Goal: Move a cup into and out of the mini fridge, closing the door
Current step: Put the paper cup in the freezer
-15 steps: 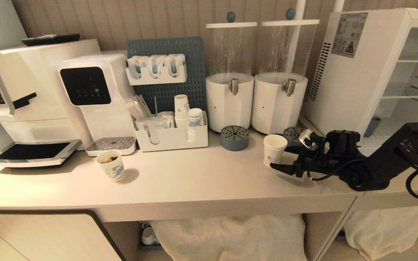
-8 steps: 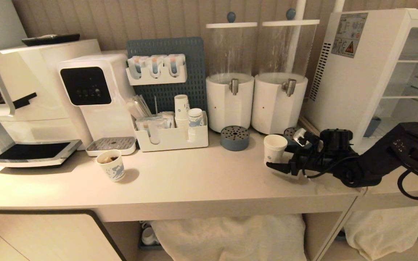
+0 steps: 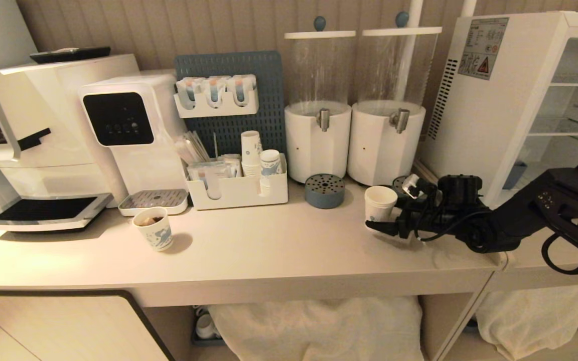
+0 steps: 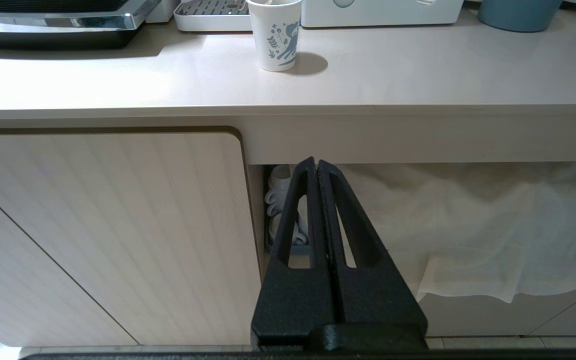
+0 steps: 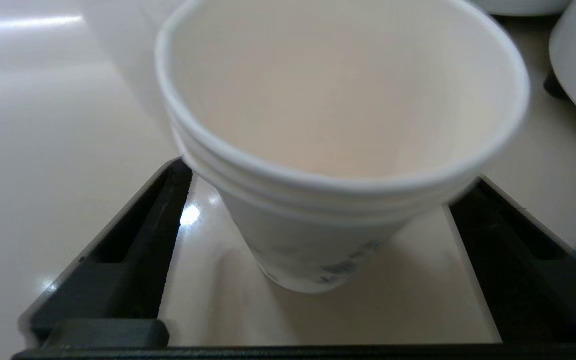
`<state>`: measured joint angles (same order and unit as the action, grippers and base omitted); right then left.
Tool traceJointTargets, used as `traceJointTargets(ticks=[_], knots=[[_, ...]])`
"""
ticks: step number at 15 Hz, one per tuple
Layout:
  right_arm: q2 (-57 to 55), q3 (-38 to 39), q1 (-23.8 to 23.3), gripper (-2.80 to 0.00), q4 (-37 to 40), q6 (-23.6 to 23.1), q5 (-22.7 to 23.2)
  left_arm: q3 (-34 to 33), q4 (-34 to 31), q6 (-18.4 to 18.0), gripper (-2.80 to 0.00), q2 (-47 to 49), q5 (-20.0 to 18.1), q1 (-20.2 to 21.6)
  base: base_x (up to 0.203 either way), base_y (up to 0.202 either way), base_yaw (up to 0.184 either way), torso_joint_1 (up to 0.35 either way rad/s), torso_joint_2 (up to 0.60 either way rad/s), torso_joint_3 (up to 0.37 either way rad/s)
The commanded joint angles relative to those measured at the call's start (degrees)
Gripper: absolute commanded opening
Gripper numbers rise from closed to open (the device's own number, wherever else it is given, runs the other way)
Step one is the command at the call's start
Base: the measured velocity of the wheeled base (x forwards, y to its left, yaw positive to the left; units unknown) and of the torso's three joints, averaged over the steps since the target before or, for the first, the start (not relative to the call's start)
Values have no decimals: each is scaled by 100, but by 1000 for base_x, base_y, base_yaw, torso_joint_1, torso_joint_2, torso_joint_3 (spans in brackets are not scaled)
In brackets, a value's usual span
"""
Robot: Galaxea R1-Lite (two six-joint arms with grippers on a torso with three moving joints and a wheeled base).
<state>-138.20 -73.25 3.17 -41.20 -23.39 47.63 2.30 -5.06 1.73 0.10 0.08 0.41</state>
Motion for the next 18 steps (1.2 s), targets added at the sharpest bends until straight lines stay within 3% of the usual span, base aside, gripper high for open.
traceJointTargets(ticks=[1,11,15,18], knots=[[-13,13,8,-280,-28,-8,27,-2,-4,3,-280,-1,1,2,0,0,0,0,0,0],[1283,1317,-28,-280,130,32,52,-2,-4,20,-280,-1,1,2,0,0,0,0,0,0],[3158,2628,-89,-280,136,256,-59,-2,-13,20,-280,-1,1,2,0,0,0,0,0,0],[4993,3539,-110,-280,239,708,-364,-2,-4,20,-280,-1,1,2,0,0,0,0,0,0]])
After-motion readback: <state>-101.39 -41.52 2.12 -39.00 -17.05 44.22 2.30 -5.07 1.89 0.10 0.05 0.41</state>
